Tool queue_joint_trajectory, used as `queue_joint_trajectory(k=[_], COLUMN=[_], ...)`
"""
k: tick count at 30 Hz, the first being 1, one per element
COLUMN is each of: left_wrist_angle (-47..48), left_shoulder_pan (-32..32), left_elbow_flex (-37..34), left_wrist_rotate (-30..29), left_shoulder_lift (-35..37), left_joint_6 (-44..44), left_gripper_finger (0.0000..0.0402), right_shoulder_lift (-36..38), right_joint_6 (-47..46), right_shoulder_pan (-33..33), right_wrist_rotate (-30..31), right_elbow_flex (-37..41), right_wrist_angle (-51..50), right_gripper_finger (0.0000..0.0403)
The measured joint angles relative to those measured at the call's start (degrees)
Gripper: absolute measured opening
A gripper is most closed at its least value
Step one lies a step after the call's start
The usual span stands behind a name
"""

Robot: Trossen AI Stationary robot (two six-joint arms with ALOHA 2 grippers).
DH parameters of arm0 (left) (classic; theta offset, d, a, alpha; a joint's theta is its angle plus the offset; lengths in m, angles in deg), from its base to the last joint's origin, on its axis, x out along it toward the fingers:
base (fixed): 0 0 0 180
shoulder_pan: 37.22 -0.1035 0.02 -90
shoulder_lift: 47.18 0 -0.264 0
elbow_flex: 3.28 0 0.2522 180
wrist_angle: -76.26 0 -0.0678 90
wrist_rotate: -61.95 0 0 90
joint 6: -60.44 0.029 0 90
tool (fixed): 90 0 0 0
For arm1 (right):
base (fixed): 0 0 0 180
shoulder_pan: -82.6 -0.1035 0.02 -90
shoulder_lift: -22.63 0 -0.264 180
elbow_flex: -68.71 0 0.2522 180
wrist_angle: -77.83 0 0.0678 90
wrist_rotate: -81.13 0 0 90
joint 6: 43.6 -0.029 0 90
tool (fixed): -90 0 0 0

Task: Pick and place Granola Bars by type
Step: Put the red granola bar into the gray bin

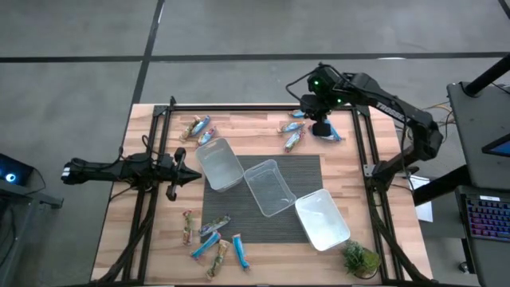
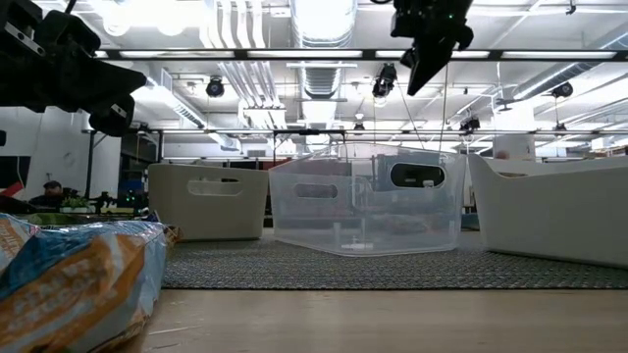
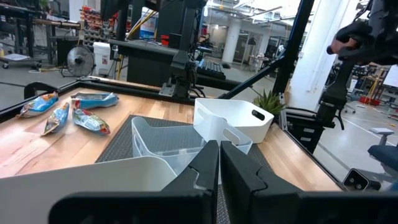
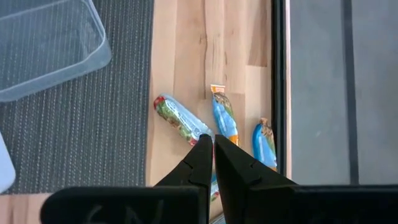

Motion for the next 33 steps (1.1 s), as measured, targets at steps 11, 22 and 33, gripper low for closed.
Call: queue_joint_trajectory(k=[11, 22, 33], left_wrist_angle=[0.0, 0.0, 0.0], left_shoulder_pan=[0.0, 0.0, 0.0], left_elbow_flex=[0.0, 0.0, 0.0], left_wrist_rotate=[0.0, 0.0, 0.0], left_shoulder_lift=[0.0, 0.0, 0.0], left_joint_6=[0.0, 0.0, 0.0], left_gripper_finger=[0.0000, 0.0000, 0.0000], right_shoulder_lift=[-3.0, -6.2, -9.0], right_joint_6=[7.7, 17.5, 18.5], right_shoulder_pan=[0.0, 0.0, 0.0], right_wrist_rotate=[0.0, 0.3, 0.5], right_elbow_flex=[0.0, 0.0, 0.0], right_wrist_angle=[0.1, 0.4, 0.5], right_gripper_finger=[0.0008, 0.0008, 0.0009])
